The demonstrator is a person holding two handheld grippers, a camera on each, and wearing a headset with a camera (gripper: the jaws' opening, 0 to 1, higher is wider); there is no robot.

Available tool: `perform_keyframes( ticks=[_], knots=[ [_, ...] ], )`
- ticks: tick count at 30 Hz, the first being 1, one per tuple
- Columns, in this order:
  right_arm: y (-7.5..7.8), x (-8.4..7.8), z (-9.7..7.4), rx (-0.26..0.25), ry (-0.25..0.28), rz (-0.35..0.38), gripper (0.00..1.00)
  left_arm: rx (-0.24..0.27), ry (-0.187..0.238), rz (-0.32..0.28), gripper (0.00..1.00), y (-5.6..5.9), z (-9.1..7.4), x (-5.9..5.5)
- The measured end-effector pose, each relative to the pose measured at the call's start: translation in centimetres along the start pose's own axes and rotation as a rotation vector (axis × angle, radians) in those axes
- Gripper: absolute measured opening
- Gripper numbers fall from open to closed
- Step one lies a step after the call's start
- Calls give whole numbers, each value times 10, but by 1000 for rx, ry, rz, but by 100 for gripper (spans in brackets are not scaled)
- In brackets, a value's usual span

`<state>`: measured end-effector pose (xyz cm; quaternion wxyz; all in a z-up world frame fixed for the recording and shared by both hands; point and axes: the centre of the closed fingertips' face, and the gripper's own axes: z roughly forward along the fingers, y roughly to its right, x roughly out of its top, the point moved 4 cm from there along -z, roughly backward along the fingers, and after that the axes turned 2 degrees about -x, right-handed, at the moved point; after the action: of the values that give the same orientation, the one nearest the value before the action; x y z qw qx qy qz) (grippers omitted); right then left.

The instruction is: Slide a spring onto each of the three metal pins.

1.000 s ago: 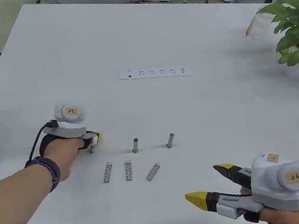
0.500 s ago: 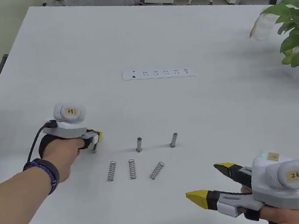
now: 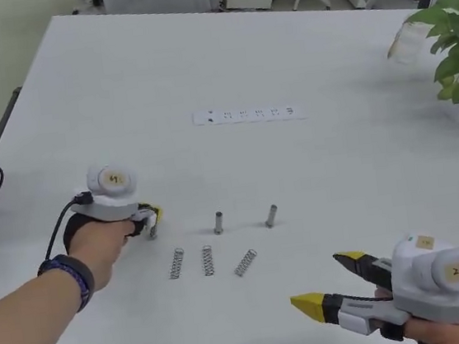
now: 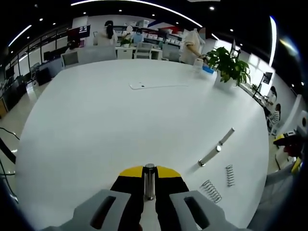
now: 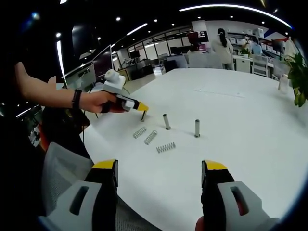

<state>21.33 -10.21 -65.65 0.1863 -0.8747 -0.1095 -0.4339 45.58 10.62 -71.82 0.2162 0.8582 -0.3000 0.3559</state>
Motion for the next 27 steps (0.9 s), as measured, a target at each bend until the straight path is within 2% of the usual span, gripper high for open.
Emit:
perform_keyframes(
  ticks=[27],
  knots=[
    [-9, -3, 0, 7, 3, -17, 69, 5, 13, 12, 0, 1, -19, -7]
  ],
)
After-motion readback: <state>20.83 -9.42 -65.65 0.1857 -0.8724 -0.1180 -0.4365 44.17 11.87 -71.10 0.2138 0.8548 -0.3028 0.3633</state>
